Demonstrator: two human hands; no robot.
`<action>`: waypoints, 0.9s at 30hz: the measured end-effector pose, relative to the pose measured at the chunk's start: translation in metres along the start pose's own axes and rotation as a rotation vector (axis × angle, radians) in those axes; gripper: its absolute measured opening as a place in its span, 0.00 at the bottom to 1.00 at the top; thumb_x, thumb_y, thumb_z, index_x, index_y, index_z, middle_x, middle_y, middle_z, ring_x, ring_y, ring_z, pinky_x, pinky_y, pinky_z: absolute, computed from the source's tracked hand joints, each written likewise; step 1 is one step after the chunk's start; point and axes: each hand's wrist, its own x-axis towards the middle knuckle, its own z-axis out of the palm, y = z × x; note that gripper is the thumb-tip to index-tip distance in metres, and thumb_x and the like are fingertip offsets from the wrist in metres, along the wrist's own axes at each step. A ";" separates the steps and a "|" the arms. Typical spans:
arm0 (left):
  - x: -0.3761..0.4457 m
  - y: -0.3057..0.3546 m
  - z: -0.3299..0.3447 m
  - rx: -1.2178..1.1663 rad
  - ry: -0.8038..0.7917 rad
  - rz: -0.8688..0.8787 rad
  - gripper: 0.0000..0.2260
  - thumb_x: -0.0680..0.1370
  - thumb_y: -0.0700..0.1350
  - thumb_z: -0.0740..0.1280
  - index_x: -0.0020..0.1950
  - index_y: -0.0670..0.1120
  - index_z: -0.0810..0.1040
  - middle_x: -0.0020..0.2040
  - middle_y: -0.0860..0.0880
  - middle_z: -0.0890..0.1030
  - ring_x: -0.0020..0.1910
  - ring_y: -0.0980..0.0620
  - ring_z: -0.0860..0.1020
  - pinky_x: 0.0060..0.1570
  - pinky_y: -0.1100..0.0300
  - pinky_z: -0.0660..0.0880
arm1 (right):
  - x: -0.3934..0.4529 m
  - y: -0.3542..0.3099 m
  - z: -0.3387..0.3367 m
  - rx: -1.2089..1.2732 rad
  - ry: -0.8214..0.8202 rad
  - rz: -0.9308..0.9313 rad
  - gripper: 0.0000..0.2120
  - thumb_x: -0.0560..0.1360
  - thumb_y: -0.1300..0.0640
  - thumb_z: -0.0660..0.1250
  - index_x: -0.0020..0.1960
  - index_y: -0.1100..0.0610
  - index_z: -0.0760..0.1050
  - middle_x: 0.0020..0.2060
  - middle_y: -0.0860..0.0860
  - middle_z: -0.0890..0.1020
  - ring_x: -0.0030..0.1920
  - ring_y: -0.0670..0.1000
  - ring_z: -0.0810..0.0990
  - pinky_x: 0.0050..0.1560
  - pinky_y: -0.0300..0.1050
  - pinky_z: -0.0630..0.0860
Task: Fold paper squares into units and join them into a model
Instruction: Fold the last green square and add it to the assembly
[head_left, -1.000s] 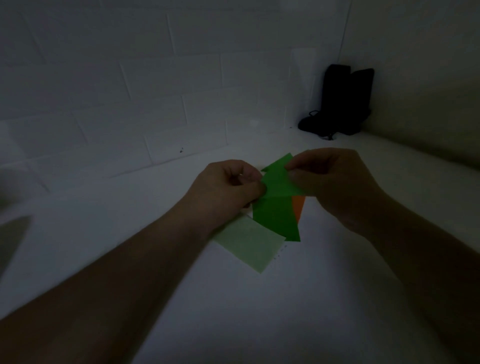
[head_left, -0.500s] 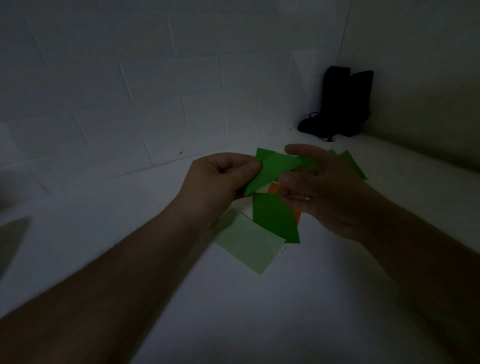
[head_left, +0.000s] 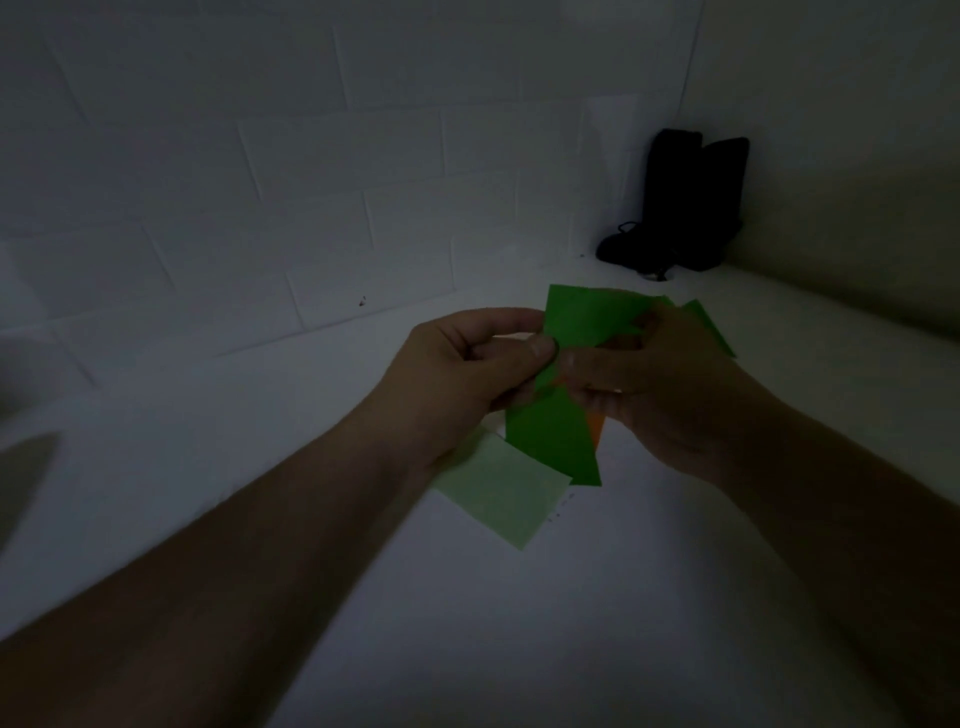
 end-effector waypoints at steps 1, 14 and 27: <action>0.000 0.000 -0.001 -0.001 -0.027 0.000 0.12 0.76 0.34 0.71 0.59 0.42 0.83 0.44 0.39 0.86 0.40 0.50 0.84 0.42 0.61 0.82 | 0.000 -0.002 -0.001 0.011 0.001 0.005 0.14 0.74 0.74 0.68 0.57 0.63 0.79 0.52 0.63 0.85 0.55 0.62 0.85 0.55 0.55 0.82; -0.003 0.003 -0.002 -0.031 -0.098 -0.063 0.16 0.77 0.27 0.67 0.60 0.41 0.83 0.50 0.34 0.85 0.43 0.43 0.85 0.41 0.57 0.82 | 0.002 -0.001 -0.006 -0.073 -0.023 0.037 0.20 0.73 0.71 0.71 0.63 0.58 0.77 0.56 0.61 0.84 0.57 0.61 0.84 0.56 0.57 0.82; -0.002 0.002 -0.003 -0.032 -0.080 -0.095 0.16 0.77 0.27 0.64 0.59 0.40 0.84 0.47 0.38 0.86 0.41 0.46 0.84 0.41 0.59 0.82 | 0.002 -0.009 -0.004 0.033 0.115 0.085 0.34 0.72 0.72 0.70 0.75 0.53 0.68 0.51 0.57 0.82 0.47 0.53 0.87 0.50 0.48 0.84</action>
